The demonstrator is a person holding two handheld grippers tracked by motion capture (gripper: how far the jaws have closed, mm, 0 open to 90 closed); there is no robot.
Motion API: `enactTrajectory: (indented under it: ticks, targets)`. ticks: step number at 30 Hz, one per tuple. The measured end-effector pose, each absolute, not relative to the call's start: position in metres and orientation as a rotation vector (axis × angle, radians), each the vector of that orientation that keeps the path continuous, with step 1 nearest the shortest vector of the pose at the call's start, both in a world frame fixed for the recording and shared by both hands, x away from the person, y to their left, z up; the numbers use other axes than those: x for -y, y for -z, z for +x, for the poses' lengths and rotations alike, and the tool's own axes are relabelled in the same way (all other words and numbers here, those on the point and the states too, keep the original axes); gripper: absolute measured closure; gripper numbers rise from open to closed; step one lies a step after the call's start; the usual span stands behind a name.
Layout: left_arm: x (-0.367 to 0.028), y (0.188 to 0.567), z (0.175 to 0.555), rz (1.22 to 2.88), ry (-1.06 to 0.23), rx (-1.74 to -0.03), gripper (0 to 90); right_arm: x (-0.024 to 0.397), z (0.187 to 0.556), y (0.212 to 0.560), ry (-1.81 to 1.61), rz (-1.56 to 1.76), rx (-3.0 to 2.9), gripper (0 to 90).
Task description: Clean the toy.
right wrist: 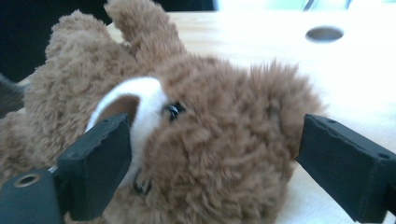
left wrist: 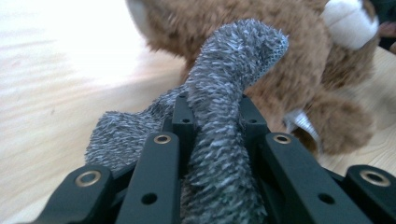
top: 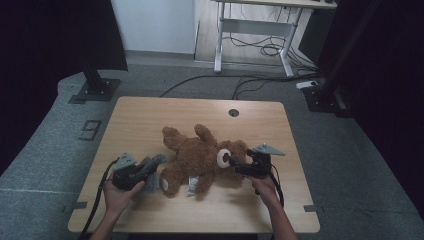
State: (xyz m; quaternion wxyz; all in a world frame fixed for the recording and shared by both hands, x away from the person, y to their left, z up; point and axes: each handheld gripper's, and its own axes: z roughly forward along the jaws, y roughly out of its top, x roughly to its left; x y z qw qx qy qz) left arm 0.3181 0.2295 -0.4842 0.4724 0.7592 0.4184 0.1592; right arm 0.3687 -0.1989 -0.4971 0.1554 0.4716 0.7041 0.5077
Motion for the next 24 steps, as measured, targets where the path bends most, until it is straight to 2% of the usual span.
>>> enactTrajectory:
  ticks: [7, 14, 21, 24]
  targets:
    - [-0.197, 0.468, 0.327, 1.874, -0.387, -0.939, 74.2, 0.202, 0.366, 0.513, -1.471, 1.358, -2.086, 6.4]
    - [-0.162, 0.459, 0.34, 1.899, -0.389, -0.884, 74.1, 0.206, 0.362, 0.515, -1.493, 1.33, -2.123, 13.7]
    - [-0.142, 0.459, 0.351, 1.927, -0.375, -0.876, 74.0, 0.194, 0.36, 0.529, -1.399, 1.287, -2.187, 12.6]
    - [-0.137, 0.458, 0.355, 1.931, -0.373, -0.878, 74.0, 0.193, 0.361, 0.53, -1.394, 1.282, -2.179, 16.3]
